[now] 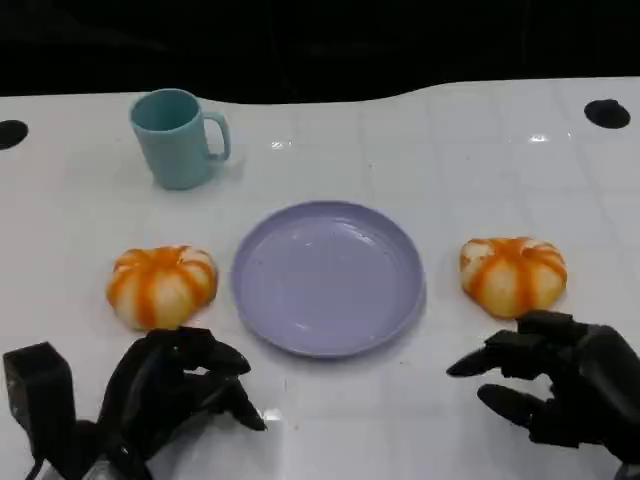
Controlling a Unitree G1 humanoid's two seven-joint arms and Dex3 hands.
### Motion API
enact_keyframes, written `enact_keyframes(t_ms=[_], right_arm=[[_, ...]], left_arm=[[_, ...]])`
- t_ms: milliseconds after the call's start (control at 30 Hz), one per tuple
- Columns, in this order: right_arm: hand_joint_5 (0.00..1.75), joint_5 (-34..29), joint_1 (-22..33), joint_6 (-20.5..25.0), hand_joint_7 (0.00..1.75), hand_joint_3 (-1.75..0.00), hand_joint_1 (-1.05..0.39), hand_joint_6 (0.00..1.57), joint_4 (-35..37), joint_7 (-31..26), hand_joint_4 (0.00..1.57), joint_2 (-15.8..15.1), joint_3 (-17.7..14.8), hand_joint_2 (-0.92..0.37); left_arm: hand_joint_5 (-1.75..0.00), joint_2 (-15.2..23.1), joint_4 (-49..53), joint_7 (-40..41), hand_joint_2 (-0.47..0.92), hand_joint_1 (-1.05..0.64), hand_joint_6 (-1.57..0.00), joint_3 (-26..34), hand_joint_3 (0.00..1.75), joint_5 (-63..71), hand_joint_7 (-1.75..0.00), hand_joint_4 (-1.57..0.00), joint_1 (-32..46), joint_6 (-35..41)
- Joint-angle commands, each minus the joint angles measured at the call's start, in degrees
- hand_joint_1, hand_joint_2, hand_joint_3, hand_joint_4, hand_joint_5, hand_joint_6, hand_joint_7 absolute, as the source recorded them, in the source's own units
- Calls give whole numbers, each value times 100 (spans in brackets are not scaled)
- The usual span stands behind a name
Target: Grasp the bread from the table and place it into the plate.
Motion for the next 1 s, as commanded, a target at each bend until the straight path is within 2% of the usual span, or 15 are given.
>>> enact_keyframes(t_ms=[33,100,267,333,500,700,833,1000], right_arm=[[74,263,116,31,26,-6,-38,61,-281,165,46,-106,-183,-92],[56,320,170,124,18,-5,-43,59,-420,275,43,-106,-240,-92],[35,403,225,386,6,-4,-46,51,-721,581,30,-160,-377,-92],[29,373,202,544,2,-4,-49,43,-833,689,21,-199,-454,-92],[21,443,159,1068,0,-3,-55,30,-1166,1163,10,-288,-577,-92],[18,271,108,1792,0,-1,-58,22,-1582,1630,3,-385,-656,-90],[18,7,4,2367,0,0,-60,20,-1743,1917,0,-447,-600,-89],[17,-302,-345,2866,1,0,-58,20,-1527,2067,1,-408,-414,-84]], left_arm=[[-60,82,5,-14,70,-105,-157,25,0,-15,-23,-157,-20,-10],[-60,80,14,-14,70,-105,-157,28,0,-21,-23,-157,-26,-2],[-59,73,37,0,70,-105,-157,26,0,-14,-23,-157,-46,2],[-59,73,64,3,70,-105,-157,25,0,-4,-23,-157,-62,-18],[-60,68,117,3,70,-105,-157,29,0,4,-22,-157,-89,-65],[-60,60,138,33,70,-105,-157,19,0,22,-23,-157,-108,-74],[-60,59,142,40,70,-105,-157,23,0,21,-23,-157,-112,-71],[-60,60,183,-9,70,-105,-157,45,0,-6,-23,-157,-124,-93]])
